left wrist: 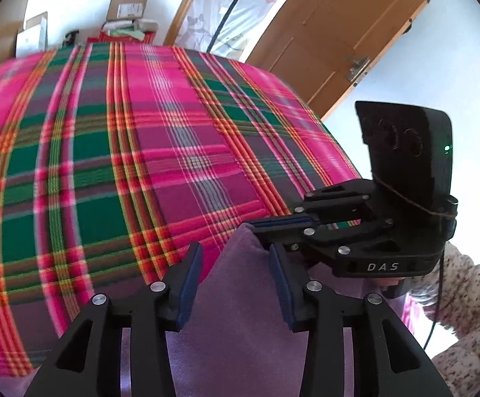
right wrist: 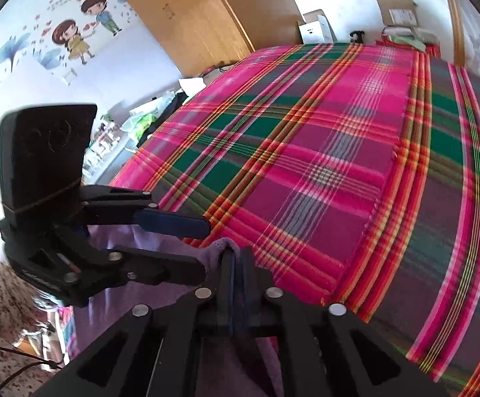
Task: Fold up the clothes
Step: 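Close the right gripper on the fleece edge next to the left gripper, then pinch the fleece edge with the left gripper while the right gripper holds its edge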
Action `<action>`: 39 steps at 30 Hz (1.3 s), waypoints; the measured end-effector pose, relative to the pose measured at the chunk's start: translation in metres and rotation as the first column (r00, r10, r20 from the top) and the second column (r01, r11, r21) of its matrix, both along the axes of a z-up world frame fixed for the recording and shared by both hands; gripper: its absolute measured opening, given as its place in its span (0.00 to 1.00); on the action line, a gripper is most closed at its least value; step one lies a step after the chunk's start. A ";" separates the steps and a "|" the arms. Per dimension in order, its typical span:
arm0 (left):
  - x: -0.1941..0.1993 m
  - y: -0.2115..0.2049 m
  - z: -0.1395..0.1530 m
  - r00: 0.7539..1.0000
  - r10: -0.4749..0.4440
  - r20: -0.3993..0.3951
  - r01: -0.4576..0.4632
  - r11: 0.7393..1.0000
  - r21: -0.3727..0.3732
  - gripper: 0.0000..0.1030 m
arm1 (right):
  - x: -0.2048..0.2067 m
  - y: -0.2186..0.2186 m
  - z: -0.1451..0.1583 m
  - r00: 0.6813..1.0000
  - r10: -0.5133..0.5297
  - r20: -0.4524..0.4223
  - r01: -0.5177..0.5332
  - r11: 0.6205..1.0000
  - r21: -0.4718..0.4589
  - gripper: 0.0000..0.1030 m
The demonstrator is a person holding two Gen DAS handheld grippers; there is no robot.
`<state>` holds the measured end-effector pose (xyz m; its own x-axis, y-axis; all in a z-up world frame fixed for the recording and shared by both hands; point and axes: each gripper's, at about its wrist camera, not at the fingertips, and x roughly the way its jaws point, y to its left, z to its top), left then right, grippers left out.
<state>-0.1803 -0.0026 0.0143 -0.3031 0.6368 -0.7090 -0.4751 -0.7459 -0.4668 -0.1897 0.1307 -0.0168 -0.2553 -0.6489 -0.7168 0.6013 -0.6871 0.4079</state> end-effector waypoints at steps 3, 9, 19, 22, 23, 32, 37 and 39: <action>0.000 0.000 -0.003 1.000 0.002 0.006 -0.002 1.000 -0.007 0.40 | 0.000 0.005 0.000 1.000 -0.003 0.003 0.003 1.000 -0.003 0.07; -0.008 -0.007 -0.007 0.998 0.044 0.049 -0.046 0.999 0.029 0.38 | 0.021 0.021 0.002 0.999 0.031 -0.017 -0.031 0.999 0.015 0.07; -0.018 0.000 -0.010 0.993 0.049 0.107 -0.052 0.998 0.027 0.38 | 0.052 0.027 -0.001 0.991 0.119 -0.056 -0.113 0.988 0.103 0.08; -0.021 0.001 -0.011 0.992 0.055 0.116 -0.058 0.998 0.024 0.38 | 0.054 0.014 -0.009 0.985 0.163 -0.053 -0.152 0.974 0.168 0.13; -0.022 0.001 -0.012 0.991 0.059 0.120 -0.062 0.998 0.026 0.38 | 0.056 0.012 -0.011 0.983 0.177 -0.051 -0.165 0.969 0.181 0.19; -0.021 -0.003 -0.014 0.987 0.076 0.141 -0.080 0.996 0.028 0.38 | 0.065 0.016 -0.005 0.978 0.175 -0.113 -0.144 0.960 0.239 0.03; -0.021 -0.004 -0.013 0.987 0.084 0.140 -0.090 0.995 0.033 0.38 | 0.067 0.035 0.019 0.980 0.048 -0.195 -0.008 0.980 0.199 0.03; -0.022 -0.005 -0.012 0.986 0.090 0.140 -0.096 0.995 0.038 0.38 | 0.063 0.042 0.019 0.984 0.013 -0.177 0.021 0.982 0.190 0.03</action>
